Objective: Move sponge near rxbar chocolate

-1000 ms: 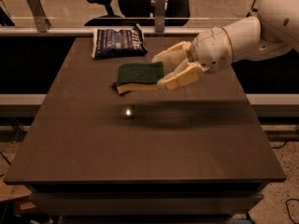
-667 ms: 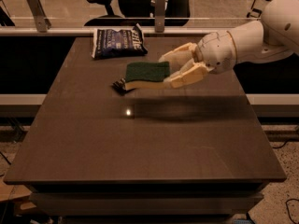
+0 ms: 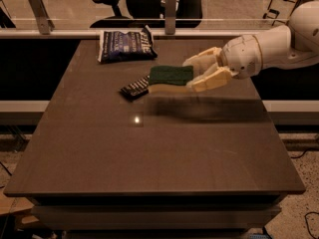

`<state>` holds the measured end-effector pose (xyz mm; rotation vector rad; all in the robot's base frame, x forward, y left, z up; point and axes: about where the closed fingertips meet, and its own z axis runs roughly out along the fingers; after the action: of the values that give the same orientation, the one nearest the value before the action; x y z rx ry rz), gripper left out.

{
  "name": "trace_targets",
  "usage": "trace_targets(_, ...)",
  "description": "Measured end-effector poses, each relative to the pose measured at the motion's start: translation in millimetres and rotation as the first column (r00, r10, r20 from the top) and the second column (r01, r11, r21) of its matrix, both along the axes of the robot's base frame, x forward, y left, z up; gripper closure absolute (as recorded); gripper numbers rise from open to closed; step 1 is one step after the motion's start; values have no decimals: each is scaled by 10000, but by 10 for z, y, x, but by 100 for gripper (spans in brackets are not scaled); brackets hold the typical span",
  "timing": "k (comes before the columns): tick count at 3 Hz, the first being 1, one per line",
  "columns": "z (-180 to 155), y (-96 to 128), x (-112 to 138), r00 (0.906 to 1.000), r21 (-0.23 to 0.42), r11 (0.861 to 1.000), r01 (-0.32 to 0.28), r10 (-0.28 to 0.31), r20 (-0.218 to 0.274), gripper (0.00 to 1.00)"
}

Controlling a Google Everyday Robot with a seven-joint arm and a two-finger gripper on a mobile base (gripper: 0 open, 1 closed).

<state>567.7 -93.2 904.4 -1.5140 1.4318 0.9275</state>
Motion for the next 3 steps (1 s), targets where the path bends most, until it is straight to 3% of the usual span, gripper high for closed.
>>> trace_targets(3, -490, -201, 202, 9966, -262, 9967, 765, -773, -293, 100)
